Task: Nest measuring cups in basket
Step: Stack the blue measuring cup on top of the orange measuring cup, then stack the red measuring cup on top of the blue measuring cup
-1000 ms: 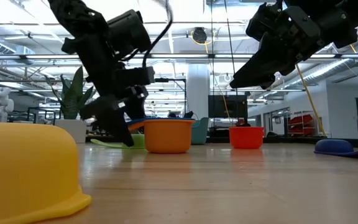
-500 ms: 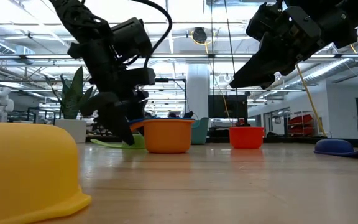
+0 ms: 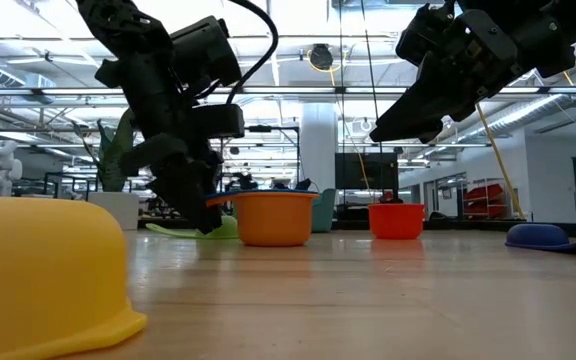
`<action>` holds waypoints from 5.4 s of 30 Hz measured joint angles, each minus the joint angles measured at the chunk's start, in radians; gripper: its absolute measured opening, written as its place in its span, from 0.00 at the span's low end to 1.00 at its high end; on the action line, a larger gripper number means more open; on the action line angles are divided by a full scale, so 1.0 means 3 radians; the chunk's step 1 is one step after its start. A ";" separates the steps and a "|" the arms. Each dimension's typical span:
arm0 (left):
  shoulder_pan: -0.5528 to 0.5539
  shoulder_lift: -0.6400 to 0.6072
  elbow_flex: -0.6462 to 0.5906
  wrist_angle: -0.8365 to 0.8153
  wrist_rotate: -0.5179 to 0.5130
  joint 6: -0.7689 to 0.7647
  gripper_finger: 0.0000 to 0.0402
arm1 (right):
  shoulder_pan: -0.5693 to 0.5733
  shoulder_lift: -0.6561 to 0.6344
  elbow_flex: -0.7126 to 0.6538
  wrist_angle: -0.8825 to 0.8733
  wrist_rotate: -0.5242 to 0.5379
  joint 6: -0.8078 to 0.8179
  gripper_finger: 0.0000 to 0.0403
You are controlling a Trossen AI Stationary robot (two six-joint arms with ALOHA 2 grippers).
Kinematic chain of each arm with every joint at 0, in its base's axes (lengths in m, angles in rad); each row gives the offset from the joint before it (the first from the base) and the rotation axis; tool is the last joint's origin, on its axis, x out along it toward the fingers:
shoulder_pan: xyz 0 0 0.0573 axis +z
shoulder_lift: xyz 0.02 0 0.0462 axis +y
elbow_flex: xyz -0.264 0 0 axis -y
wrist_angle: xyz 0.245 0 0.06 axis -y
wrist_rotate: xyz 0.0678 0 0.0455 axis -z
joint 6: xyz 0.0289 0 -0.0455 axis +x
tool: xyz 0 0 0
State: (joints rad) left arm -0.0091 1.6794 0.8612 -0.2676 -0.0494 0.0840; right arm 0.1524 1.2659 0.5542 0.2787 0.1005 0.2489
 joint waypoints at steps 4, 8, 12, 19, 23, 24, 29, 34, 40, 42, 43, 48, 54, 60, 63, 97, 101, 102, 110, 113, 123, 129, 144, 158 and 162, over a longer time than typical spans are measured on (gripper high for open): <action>-0.0073 0.0000 0.0000 -0.0004 -0.0013 -0.0286 0.49 | 0.0000 0.0000 0.0001 0.0001 0.0000 0.0002 0.36; -0.0134 0.0000 0.0000 -0.0006 -0.0133 -0.0576 0.49 | 0.0000 0.0000 0.0000 0.0000 -0.0001 0.0069 0.36; -0.0191 -0.0001 0.0000 -0.0006 -0.0218 -0.0647 0.49 | 0.0000 0.0000 0.0001 0.0000 -0.0001 0.0085 0.36; -0.0276 -0.0001 0.0000 -0.0005 -0.0250 -0.0791 0.49 | 0.0036 0.0000 0.0000 0.0000 -0.0002 0.0088 0.36; -0.0334 -0.0001 0.0000 -0.0004 -0.0277 -0.0850 0.49 | 0.0047 0.0000 0.0001 0.0000 -0.0003 0.0088 0.36; -0.0350 -0.0001 0.0000 -0.0001 -0.0278 -0.0873 0.49 | 0.0047 0.0000 0.0000 0.0000 -0.0003 0.0088 0.36; -0.0388 -0.0001 0.0000 0.0013 -0.0282 -0.0954 0.49 | 0.0047 0.0000 0.0001 0.0000 -0.0003 0.0088 0.36; -0.0391 -0.0001 0.0000 0.0015 -0.0327 -0.1012 0.47 | 0.0048 0.0001 0.0000 0.0000 -0.0003 0.0089 0.36; -0.0391 -0.0001 0.0000 0.0019 -0.0341 -0.1062 0.33 | 0.0048 0.0001 0.0000 0.0000 -0.0004 0.0089 0.36; -0.0391 -0.0001 0.0000 0.0019 -0.0340 -0.1082 0.33 | 0.0048 0.0001 0.0000 0.0000 -0.0004 0.0089 0.36; -0.0391 -0.0001 0.0000 0.0019 -0.0341 -0.1089 0.33 | 0.0048 0.0001 0.0001 0.0000 -0.0004 0.0089 0.36; -0.0391 -0.0001 0.0000 0.0027 -0.0378 -0.1190 0.50 | 0.0048 0.0001 0.0000 0.0001 -0.0003 0.0089 0.36; -0.0418 -0.0003 0.0003 0.0018 -0.0389 -0.1203 0.74 | 0.0047 -0.0024 0.0001 -0.0003 0.0001 0.0175 0.36; -0.0442 -0.0231 0.0078 -0.0108 -0.0495 -0.1194 0.85 | 0.0105 -0.0246 0.0016 -0.0013 0.0066 0.0252 0.36; -0.0455 -0.0418 0.0077 -0.0195 -0.0594 -0.1187 0.86 | 0.0212 -0.0415 0.0023 -0.0198 0.0323 0.0274 0.36; -0.0550 -0.1225 0.0008 0.0356 -0.0962 -0.0762 0.86 | -0.1219 -0.0652 0.0022 -0.1168 0.1314 -0.1220 0.37; -0.0615 -0.1217 -0.0005 0.0407 -0.0960 -0.0713 0.86 | -0.1398 -0.0585 0.0020 -0.1357 0.1305 -0.1271 0.40; -0.0618 -0.1218 -0.0003 0.0439 -0.0960 -0.0686 0.86 | -0.1432 -0.0582 0.0020 -0.1369 0.1306 -0.1220 0.41; -0.0601 -0.1217 -0.0003 0.0783 -0.0963 -0.0225 0.86 | -0.1840 -0.0470 0.0021 -0.1347 0.1299 -0.0895 0.44; -0.0601 -0.1217 -0.0003 0.0908 -0.0963 -0.0065 0.86 | -0.2069 -0.0344 0.0021 -0.1157 0.0880 -0.1005 0.42; -0.0517 -0.1217 -0.0003 0.0999 -0.0964 0.0241 0.86 | -0.2542 0.0273 0.0307 -0.0931 -0.0219 -0.1232 0.33; -0.0426 -0.1217 -0.0001 0.0983 -0.0968 0.0224 0.86 | -0.2583 0.0650 0.0471 -0.1103 -0.0441 -0.1402 0.29; -0.0460 -0.1217 -0.0001 0.1010 -0.0963 0.0181 0.86 | -0.2318 0.0365 0.0531 -0.2118 -0.0447 -0.0955 0.21; -0.0514 -0.1217 0.0000 0.1142 -0.0963 0.0166 0.86 | -0.1640 0.0189 0.0531 -0.2442 -0.0420 0.0040 0.18; -0.0559 -0.1217 0.0001 0.1149 -0.0962 0.0220 0.86 | -0.1374 0.0189 0.0530 -0.2436 -0.0422 0.0410 0.18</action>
State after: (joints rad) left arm -0.1768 1.3144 0.8616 0.0772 -0.3379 0.1500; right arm -0.2597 1.3228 0.7132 -0.4520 -0.0262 0.3720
